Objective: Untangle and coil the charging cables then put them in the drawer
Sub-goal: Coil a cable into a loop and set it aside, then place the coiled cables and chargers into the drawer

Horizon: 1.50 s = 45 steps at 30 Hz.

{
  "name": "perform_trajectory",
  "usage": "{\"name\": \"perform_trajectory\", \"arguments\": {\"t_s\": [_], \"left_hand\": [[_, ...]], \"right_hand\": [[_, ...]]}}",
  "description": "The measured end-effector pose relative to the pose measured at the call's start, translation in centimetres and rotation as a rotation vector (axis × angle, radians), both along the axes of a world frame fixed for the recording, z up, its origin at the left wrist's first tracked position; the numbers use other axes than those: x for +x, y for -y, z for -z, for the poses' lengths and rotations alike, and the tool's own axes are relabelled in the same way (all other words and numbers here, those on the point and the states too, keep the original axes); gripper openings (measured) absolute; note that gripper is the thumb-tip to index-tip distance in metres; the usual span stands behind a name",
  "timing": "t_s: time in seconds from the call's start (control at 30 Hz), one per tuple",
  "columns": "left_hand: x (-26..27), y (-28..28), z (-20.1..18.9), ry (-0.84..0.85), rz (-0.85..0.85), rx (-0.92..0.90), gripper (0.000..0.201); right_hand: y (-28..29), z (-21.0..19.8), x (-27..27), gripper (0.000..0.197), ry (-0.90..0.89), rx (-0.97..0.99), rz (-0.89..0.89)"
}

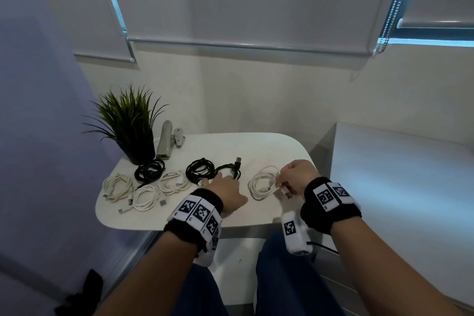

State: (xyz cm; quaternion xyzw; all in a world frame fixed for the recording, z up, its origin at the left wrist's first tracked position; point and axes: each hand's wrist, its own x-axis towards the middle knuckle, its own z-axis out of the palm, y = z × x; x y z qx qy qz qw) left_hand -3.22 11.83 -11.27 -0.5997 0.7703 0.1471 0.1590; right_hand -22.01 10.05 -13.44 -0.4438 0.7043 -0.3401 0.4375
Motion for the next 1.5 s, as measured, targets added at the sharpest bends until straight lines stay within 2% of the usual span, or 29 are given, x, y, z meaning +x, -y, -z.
{"name": "perform_trajectory", "arguments": {"t_s": [0.2,0.37,0.53,0.63,0.8,0.93,1.2,1.5], "left_hand": [[0.7,-0.6,0.4,-0.072,-0.006,-0.027,0.044],[0.8,-1.4,0.2,-0.280,-0.039,-0.039,0.061],[0.6,-1.5,0.6,-0.104,0.037,-0.027,0.048],[0.5,-2.0,1.0,-0.100,0.019,-0.058,0.051],[-0.4,-4.1,1.3,-0.244,-0.046,-0.132,0.058],[-2.2,-6.8,1.4,-0.335,-0.030,-0.199,0.061],[-6.3,-11.4,1.5,-0.503,0.031,-0.227,0.053],[-8.4,-16.6,3.2,-0.520,0.065,-0.176,0.053]], "right_hand": [[0.0,-0.4,1.7,0.027,-0.050,0.008,-0.075],[0.1,-0.6,2.8,0.015,-0.108,-0.026,-0.115],[0.2,-0.3,3.3,0.019,-0.174,-0.069,-0.201],[-0.4,-0.1,2.8,0.021,-0.132,-0.112,-0.211],[-3.1,0.0,0.7,0.025,-0.179,-0.178,-0.158],[-6.2,-0.4,-1.5,0.026,-0.250,-0.180,-0.132],[-13.2,-0.1,-7.0,0.027,-0.346,-0.161,-0.098],[-18.9,3.2,-11.2,0.029,-0.481,-0.025,-0.034]]}}
